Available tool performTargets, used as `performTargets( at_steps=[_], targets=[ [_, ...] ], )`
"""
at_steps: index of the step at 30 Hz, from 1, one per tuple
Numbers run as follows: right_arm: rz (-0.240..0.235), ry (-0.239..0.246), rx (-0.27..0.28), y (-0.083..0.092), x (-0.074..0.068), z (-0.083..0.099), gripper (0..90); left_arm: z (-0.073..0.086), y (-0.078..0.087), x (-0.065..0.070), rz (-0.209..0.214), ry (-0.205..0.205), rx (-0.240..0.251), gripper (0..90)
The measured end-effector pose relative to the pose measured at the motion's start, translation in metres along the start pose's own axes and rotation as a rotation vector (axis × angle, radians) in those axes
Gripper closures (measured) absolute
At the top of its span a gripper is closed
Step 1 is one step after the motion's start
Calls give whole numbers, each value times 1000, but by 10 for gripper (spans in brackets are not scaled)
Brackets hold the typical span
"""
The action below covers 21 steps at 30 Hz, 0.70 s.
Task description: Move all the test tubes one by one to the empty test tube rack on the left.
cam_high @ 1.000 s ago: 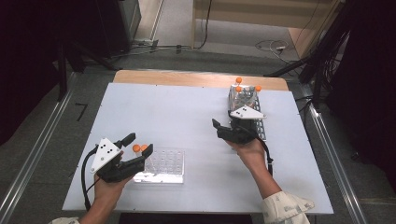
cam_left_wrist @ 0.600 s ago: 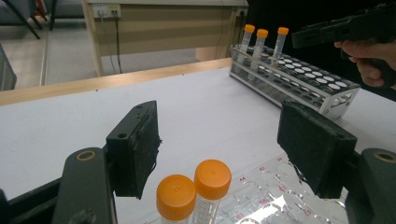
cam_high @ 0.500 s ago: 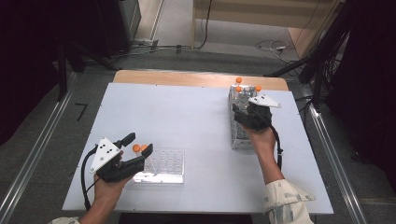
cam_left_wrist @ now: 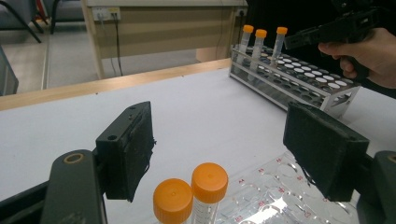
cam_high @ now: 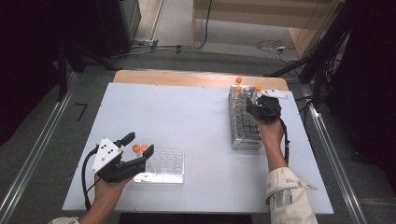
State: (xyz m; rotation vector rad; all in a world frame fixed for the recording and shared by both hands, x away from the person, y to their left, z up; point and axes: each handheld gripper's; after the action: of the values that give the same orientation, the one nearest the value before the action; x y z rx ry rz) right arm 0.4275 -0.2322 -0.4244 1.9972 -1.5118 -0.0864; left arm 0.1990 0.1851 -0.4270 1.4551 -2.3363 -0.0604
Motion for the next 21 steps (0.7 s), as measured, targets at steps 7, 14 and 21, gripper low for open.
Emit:
performTargets(
  at_steps=[7,14,21],
  targets=[
    [-1,-5,-12,-15,12,2,473,0,0,0,-3,1,-3,245],
    [-2,4,-38,-27,17,-2,532,0,0,0,-2,5,1,246],
    [-32,3,-68,-38,22,-3,590,0,-1,-1,-1,5,-2,248]
  ],
)
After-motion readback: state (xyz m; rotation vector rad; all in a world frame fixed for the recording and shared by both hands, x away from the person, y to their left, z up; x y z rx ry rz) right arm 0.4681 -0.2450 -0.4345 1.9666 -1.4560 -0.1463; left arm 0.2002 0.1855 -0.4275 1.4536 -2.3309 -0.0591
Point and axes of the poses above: each handheld gripper's, and its own axes: y roughly backward along the jaws, z roughly out of its underside, x roughly to its right, and after that the axes turned 14 degrees about y, right-handed
